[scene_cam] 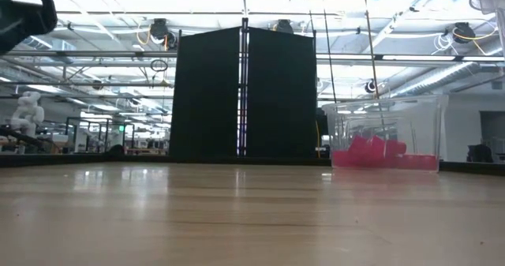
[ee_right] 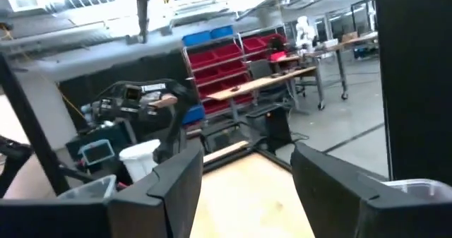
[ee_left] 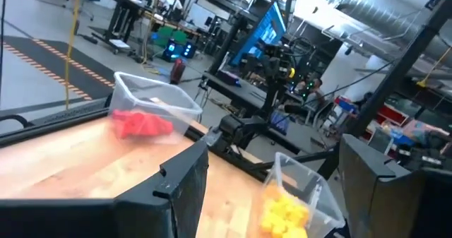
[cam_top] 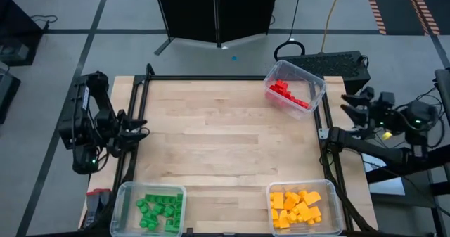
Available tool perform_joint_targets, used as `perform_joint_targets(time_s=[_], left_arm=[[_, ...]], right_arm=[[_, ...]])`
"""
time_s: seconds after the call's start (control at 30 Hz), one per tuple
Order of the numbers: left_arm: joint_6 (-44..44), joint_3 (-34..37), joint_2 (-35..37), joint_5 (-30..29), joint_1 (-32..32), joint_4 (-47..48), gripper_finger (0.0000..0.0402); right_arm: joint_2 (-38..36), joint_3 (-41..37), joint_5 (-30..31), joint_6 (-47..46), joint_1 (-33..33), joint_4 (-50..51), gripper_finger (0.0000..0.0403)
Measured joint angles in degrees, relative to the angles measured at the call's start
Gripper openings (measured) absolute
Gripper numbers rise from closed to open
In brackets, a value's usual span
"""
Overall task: Sort blocks
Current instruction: Return to Home Position
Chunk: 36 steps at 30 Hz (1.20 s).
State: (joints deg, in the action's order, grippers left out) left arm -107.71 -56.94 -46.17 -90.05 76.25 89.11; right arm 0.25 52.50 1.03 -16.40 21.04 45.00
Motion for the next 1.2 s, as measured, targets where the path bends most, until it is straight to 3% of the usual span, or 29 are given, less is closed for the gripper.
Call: perform_joint_targets(time_s=[0.27,0.37,0.53,0.6,0.7,0.77,0.93,1.03,1.2], left_arm=[[-2.5,10.9,8.5,0.0,-2.2,-1.5,0.0210],[-3.0,15.2,9.9,0.0,-3.9,-6.1,0.0210],[-3.4,19.4,10.4,0.0,-4.7,-15.2,0.0210],[-7.5,19.5,10.5,4.8,-3.8,-16.7,0.0210],[-12.1,19.2,11.7,20.2,-0.6,-17.1,0.0210],[-14.2,19.7,13.6,26.0,1.0,-16.6,0.0210],[-20.0,27.2,20.6,29.3,3.0,-18.7,0.0210],[-19.9,32.8,25.9,29.6,4.6,-27.0,0.0210],[-1.4,41.3,33.4,32.9,5.2,-53.7,0.0210]], right_arm=[[0.0,-9.2,-3.9,-2.5,0.0,-11.3,0.0208],[0.0,-12.8,-7.0,-2.8,0.0,-16.6,0.0208],[-0.1,-18.2,-7.2,-5.3,0.0,-21.0,0.0208],[-0.1,-19.7,-7.2,-5.4,0.0,-22.9,0.0208],[-0.1,-20.8,-7.1,-5.4,0.0,-23.3,0.0208],[-0.1,-20.8,-7.1,-5.2,0.0,-23.8,0.0208],[-0.1,-20.7,-6.9,-4.9,0.0,-23.5,0.0208],[-0.1,-20.7,-6.9,-5.1,0.0,-23.4,0.0208],[-0.1,-20.7,-6.9,-5.4,0.0,-23.6,0.0208]])
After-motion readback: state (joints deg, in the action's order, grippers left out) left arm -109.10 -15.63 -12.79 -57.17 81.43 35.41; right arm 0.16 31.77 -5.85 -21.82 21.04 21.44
